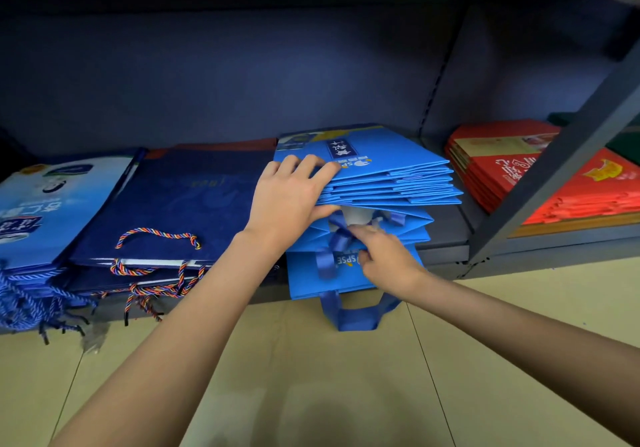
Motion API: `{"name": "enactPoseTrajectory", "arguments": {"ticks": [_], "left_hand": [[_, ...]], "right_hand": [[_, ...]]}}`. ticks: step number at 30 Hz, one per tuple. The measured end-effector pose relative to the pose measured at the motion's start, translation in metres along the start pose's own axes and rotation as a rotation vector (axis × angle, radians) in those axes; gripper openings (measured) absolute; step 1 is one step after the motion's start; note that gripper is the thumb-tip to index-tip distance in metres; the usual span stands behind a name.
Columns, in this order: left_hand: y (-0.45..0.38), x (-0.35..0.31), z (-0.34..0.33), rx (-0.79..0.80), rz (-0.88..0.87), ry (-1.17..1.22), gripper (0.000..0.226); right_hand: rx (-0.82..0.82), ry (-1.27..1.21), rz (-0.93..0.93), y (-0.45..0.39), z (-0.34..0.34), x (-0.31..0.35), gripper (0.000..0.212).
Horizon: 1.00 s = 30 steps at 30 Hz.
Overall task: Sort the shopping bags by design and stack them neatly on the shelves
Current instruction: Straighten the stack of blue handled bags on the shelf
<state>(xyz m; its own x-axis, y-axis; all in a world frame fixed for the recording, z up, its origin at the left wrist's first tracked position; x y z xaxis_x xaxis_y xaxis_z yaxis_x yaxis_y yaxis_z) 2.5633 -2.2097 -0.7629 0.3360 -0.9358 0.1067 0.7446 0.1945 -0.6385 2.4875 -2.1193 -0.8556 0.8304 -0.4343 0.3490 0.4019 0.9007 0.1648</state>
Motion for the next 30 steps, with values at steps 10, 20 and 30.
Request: {"name": "enactPoseTrajectory", "arguments": {"ticks": [10, 20, 30], "left_hand": [[0.001, -0.002, 0.0, 0.024, -0.003, -0.003, 0.06], [0.01, -0.004, -0.006, 0.039, -0.014, -0.01, 0.06], [0.001, 0.0, 0.0, 0.033, 0.016, 0.021, 0.056]], "right_hand": [[0.326, -1.09, -0.193, 0.033, -0.049, 0.021, 0.045], [0.079, -0.074, -0.017, 0.019, 0.098, -0.016, 0.023], [-0.593, 0.535, 0.757, 0.046, 0.049, 0.029, 0.043]]}}
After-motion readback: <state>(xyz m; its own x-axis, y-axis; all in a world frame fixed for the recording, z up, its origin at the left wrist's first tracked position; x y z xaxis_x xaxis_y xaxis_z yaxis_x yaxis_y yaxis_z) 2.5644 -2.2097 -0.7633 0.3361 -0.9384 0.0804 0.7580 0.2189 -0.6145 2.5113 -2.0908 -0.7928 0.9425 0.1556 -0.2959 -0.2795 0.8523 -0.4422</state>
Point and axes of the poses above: each hand's wrist, its own y-axis away from the middle knuckle, its own z-axis out of the back of the hand, x = y × z, the point moved 8 cm from there along -y, towards the middle knuckle, and after that the axes turned 10 degrees about y, right-handed, at the moved point
